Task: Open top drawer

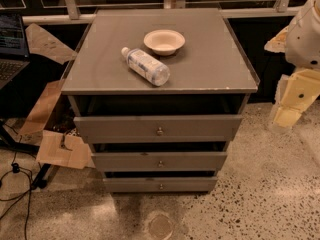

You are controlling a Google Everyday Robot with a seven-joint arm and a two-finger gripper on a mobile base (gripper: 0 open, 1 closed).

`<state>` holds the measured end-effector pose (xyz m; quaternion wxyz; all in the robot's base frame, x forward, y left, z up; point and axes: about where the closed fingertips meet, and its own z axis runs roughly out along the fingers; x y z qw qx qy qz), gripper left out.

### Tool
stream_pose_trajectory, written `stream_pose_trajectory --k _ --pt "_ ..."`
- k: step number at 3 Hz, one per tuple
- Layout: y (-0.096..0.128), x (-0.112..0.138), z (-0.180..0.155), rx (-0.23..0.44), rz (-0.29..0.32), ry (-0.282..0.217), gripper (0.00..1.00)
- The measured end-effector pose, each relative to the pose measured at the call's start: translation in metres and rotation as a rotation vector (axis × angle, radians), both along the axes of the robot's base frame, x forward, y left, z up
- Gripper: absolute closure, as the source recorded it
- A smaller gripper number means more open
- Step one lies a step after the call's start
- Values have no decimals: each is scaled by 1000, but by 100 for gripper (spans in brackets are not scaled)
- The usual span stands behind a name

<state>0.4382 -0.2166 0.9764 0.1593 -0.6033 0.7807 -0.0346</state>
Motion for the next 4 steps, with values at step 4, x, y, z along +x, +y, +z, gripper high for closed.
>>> stream_pose_trajectory --k 4 --pt "31 -15 -100 421 -153 -84 0"
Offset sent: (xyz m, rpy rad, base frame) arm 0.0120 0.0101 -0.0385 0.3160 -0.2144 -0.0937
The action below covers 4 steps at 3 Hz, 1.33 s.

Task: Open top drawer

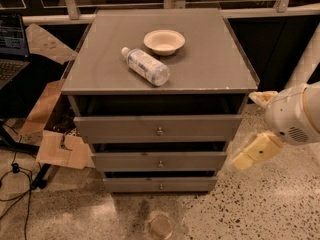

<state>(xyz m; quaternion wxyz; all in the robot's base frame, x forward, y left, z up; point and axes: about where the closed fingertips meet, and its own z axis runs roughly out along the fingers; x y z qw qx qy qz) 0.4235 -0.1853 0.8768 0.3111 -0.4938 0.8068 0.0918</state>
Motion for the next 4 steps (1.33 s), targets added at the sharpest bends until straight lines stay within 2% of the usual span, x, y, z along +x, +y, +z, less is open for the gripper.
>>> stream_pose_trajectory --k 1,2,3,4 --pt "16 34 -21 108 -33 -82 0" --pt "19 85 -30 165 -96 -174 0" --pt "19 127 -51 189 -131 -182 0" --pt "22 131 -55 193 -128 -176 26"
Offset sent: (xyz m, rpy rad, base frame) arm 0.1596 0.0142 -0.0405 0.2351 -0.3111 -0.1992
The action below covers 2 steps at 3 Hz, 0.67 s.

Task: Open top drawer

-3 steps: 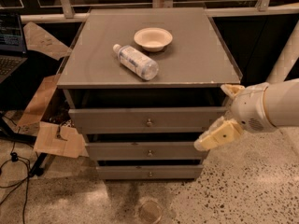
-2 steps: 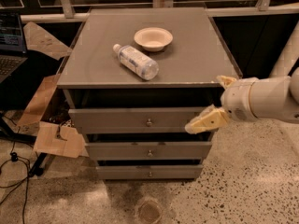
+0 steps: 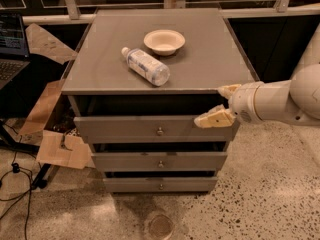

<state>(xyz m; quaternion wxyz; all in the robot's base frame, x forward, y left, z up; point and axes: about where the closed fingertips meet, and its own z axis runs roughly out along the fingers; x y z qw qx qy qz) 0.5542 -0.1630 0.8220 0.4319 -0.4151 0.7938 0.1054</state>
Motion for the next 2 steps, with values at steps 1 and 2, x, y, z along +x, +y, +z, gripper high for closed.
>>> stream_pose_trajectory --k 1,2 --pt "0 0 0 0 0 0 51" --pt "0 0 0 0 0 0 73"
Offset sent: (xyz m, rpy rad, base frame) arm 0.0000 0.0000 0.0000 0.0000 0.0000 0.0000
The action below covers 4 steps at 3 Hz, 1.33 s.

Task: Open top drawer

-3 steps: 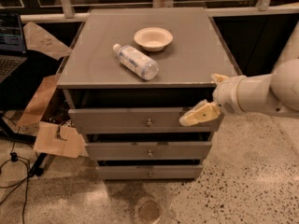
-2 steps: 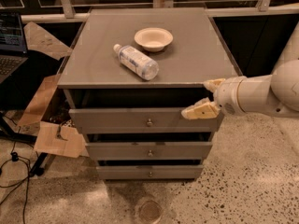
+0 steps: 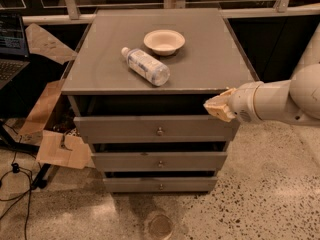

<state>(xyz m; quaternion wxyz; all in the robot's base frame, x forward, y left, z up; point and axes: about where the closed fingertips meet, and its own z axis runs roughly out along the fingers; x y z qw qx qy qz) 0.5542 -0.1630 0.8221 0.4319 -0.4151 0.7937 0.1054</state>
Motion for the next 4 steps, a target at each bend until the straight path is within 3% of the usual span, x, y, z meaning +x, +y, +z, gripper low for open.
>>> stream_pose_trajectory --k 1,2,4 --pt "0 0 0 0 0 0 95" --pt "2 0 -5 3 -34 -35 100" --pt "-5 13 -54 121 -226 -163 100"
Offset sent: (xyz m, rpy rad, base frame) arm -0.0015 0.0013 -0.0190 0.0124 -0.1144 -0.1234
